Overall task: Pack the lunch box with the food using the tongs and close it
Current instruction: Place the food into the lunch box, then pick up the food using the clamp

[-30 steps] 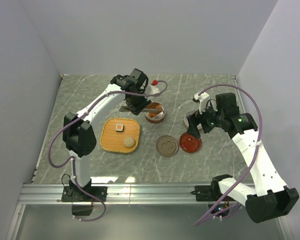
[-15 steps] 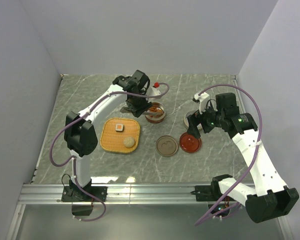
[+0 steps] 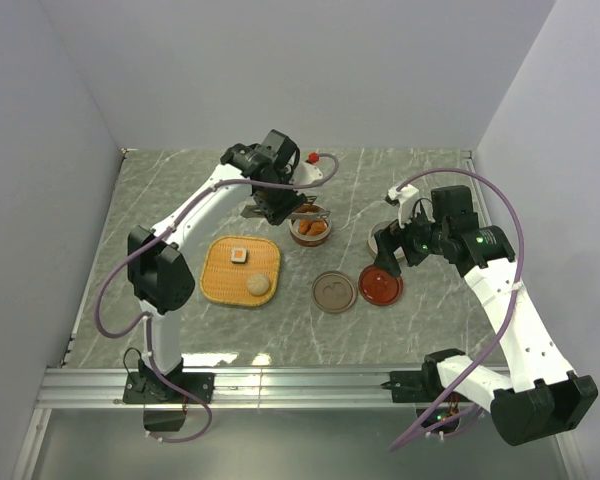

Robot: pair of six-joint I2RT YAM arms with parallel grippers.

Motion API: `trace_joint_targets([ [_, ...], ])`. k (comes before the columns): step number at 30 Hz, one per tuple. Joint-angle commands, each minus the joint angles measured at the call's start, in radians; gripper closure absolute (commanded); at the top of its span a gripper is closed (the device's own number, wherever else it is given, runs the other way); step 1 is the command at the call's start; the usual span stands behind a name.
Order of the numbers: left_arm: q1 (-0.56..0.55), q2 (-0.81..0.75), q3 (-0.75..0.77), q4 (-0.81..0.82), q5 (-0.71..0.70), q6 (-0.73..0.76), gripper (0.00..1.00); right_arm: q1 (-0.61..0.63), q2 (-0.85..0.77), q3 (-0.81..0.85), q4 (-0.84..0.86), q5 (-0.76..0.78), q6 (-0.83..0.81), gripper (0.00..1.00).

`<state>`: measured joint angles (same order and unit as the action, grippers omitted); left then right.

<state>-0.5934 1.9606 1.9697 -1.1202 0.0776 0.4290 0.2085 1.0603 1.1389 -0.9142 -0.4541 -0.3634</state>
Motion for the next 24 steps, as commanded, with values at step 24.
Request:
trace_joint_targets([
  [24, 0.228, -0.767, -0.750, -0.112, 0.154, 0.010, 0.41, -0.009, -0.008, -0.039, -0.029, -0.006, -0.002, 0.00],
])
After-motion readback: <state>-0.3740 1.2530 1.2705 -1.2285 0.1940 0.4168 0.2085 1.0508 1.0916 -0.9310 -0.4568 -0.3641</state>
